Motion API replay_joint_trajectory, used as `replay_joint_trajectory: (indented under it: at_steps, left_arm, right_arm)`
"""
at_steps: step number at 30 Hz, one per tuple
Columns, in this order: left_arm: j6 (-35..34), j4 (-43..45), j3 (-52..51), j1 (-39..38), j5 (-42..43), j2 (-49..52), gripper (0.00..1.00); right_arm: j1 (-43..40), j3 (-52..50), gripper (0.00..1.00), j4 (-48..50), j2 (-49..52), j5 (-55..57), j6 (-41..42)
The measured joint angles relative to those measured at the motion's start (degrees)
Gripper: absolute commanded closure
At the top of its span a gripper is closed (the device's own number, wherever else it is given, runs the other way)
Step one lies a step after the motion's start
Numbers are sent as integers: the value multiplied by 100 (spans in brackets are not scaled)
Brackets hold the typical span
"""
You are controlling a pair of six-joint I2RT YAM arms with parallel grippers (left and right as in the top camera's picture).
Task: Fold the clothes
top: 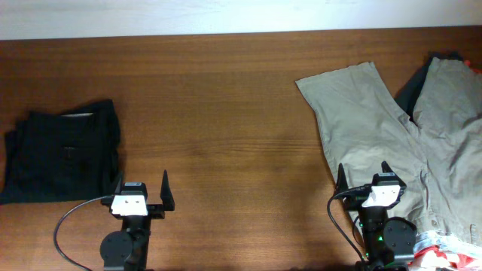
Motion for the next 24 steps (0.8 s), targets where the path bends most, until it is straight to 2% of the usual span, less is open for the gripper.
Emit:
replay_joint_trajectory:
  at_steps: [6,11,13,15,18,22,24]
  left_arm:
    - [0,-59,114,0,20,87,1]
    - [4,-345,1106,0,22,1419,1]
    - [0,-527,1851,0,22,2540,1]
    - [2,-957,2463,0,26,3331,1]
    - [44,-1788,3567,0,39,4725,1]
    - [90,-3263,4942,0,39,6214,1]
    - [101,-3759,5543,0,39,6723,1]
  right_arm:
    - [0,177,1,-195,24,-42,389]
    - [0,1075,1,-452,835,-46,413]
    - [0,1644,1,-494,1731,-46,413]
    - [0,2378,1,-979,2693,-63,415]
    - [0,3689,1,-1971,4299,-63,415]
    - [0,5893,1,-3936,6754,-90,391]
    - [0,6660,1,-4232,7654,-225,393]
